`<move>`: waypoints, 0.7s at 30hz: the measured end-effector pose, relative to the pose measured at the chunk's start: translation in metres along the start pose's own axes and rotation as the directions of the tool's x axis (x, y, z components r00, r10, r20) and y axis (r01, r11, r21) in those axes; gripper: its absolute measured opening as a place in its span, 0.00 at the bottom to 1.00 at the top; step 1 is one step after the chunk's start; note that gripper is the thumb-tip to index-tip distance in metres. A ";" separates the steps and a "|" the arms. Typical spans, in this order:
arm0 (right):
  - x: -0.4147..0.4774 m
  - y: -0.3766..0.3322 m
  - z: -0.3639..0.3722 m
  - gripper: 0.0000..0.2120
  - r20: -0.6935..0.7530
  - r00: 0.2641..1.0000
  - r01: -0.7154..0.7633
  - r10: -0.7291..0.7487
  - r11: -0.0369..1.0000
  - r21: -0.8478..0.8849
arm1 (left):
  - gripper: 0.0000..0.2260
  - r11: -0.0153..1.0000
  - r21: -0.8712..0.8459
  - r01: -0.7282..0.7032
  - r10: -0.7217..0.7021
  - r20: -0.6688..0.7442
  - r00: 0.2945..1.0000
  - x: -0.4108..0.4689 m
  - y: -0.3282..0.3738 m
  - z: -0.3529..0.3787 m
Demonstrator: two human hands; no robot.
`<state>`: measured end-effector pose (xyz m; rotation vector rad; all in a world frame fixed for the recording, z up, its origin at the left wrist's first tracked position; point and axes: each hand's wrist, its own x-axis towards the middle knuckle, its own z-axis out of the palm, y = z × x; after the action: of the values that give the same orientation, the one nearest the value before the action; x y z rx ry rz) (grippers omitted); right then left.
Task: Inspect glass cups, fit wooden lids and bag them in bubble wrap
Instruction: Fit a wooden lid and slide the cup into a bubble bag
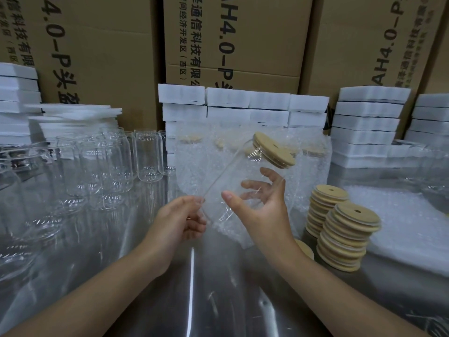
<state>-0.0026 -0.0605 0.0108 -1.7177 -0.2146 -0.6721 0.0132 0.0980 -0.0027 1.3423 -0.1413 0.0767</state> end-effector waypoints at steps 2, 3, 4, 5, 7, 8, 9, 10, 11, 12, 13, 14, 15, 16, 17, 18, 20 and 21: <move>0.000 0.001 0.001 0.41 -0.007 1.000 0.003 -0.003 1.000 -0.023 | 0.08 0.997 0.071 -0.038 0.039 -0.019 0.999 0.000 0.000 -0.001; -0.001 0.001 0.001 0.40 -0.006 1.000 0.007 -0.007 0.999 -0.039 | 0.10 0.993 0.099 -0.064 0.068 -0.029 0.997 0.000 0.000 -0.001; -0.001 0.002 0.001 0.40 0.000 1.000 0.010 -0.010 0.999 -0.054 | 0.11 0.988 0.117 -0.097 0.103 -0.042 0.994 0.000 -0.001 -0.001; -0.002 0.003 0.002 0.40 0.009 1.000 0.013 -0.012 0.998 -0.067 | 0.12 0.982 0.125 -0.140 0.148 -0.056 0.987 0.000 -0.002 -0.002; -0.003 0.003 0.002 0.40 0.035 0.999 0.012 -0.009 0.996 -0.089 | 0.14 0.957 0.116 -0.265 0.275 -0.075 0.959 0.000 -0.002 -0.003; -0.004 0.003 0.002 0.40 0.050 0.999 0.004 0.001 0.995 -0.095 | 0.14 0.932 0.111 -0.345 0.354 -0.075 0.932 -0.001 -0.002 -0.004; -0.004 0.002 0.003 0.40 0.064 0.998 -0.007 0.014 0.995 -0.098 | 0.14 0.900 0.118 -0.421 0.430 -0.065 0.901 -0.001 -0.002 -0.004; -0.004 0.001 0.003 0.41 0.071 0.997 -0.021 0.028 0.995 -0.095 | 0.14 0.867 0.136 -0.480 0.489 -0.046 0.871 -0.002 -0.002 -0.004; -0.004 0.000 0.003 0.41 0.069 0.997 -0.033 0.039 0.996 -0.087 | 0.14 0.840 0.157 -0.519 0.527 -0.015 0.850 -0.002 -0.002 -0.003; -0.003 0.000 0.003 0.41 0.061 0.997 -0.043 0.047 0.996 -0.073 | 0.14 0.825 0.172 -0.538 0.542 0.023 0.840 -0.003 -0.002 -0.003; -0.003 0.000 0.002 0.41 0.052 0.997 -0.048 0.051 0.997 -0.057 | 0.14 0.820 0.184 -0.543 0.541 0.063 0.838 -0.004 -0.002 -0.002; -0.002 -0.001 0.002 0.41 0.045 0.998 -0.052 0.054 0.998 -0.041 | 0.16 0.817 0.199 -0.541 0.534 0.096 0.840 -0.005 -0.003 -0.002; -0.003 -0.001 0.002 0.40 0.036 0.998 -0.054 0.055 0.998 -0.025 | 0.23 0.813 0.221 -0.538 0.525 0.118 0.843 -0.005 -0.004 -0.002; -0.003 -0.001 0.001 0.39 0.025 0.998 -0.055 0.055 0.998 -0.011 | 0.30 0.810 0.256 -0.528 0.511 0.133 0.849 -0.006 -0.006 -0.003; -0.003 -0.002 0.001 0.39 0.015 0.998 -0.054 0.054 0.999 0.002 | 0.38 0.804 0.306 -0.510 0.489 0.147 0.860 -0.005 -0.007 -0.004; -0.003 -0.002 0.000 0.39 0.009 0.999 -0.054 0.054 0.998 0.018 | 0.43 0.799 0.356 -0.485 0.454 0.170 0.874 -0.006 -0.008 -0.005; -0.003 -0.003 0.000 0.40 0.006 0.998 -0.059 0.058 0.997 0.054 | 0.51 0.802 0.419 -0.426 0.361 0.227 0.904 -0.006 -0.010 -0.006; -0.003 -0.003 0.000 0.39 0.011 0.998 -0.059 0.059 0.996 0.068 | 0.53 0.809 0.426 -0.405 0.321 0.257 0.911 -0.006 -0.011 -0.006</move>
<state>-0.0066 -0.0591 0.0120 -1.6555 -0.1903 -0.6070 0.0087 0.1013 -0.0159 1.7983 -0.5622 0.3400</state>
